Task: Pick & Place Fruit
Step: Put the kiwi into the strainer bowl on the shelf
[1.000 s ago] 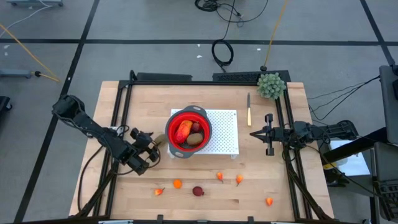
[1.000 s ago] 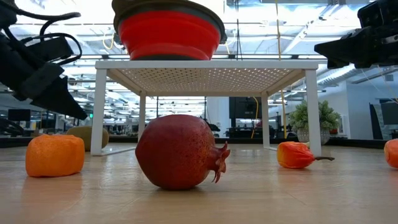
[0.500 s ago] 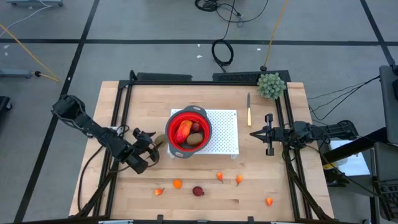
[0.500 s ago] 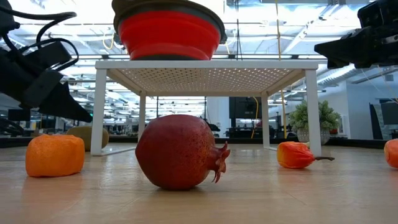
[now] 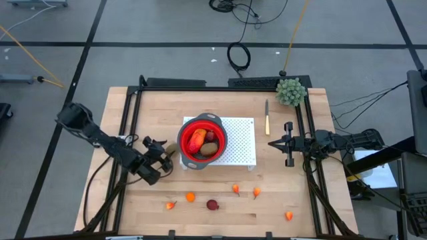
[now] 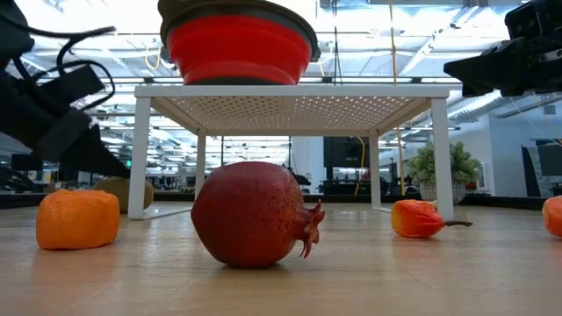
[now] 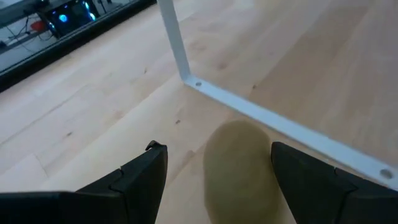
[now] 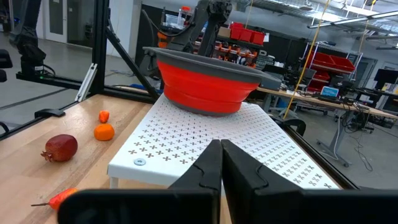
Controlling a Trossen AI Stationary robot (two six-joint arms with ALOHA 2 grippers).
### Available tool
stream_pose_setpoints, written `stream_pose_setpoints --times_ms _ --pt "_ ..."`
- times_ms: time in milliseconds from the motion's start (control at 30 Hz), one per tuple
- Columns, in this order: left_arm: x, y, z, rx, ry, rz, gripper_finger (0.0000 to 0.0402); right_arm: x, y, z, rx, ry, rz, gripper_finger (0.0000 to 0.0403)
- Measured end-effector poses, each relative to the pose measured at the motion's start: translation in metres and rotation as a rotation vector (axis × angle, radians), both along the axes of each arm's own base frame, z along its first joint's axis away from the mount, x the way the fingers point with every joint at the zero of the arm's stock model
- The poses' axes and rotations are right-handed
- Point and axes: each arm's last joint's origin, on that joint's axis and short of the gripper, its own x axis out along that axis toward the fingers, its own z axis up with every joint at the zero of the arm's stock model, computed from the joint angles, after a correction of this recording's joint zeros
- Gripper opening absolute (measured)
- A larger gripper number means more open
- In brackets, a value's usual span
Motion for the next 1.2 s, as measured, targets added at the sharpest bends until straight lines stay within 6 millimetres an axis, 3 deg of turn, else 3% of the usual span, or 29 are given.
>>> stream_pose_setpoints --times_ms 500,967,1200 --pt "0.007 -0.003 -0.025 0.004 0.062 0.015 0.0282 0.0 0.0 0.0 0.0 0.0 0.0 0.0" --pt "0.012 -0.001 -0.029 -0.006 0.091 0.005 0.0281 0.0 0.0 0.0 0.0 0.0 0.0 0.0" --pt "0.013 0.0 -0.029 -0.028 0.109 -0.001 0.0213 0.0 0.0 0.0 0.0 0.0 0.0 0.0"
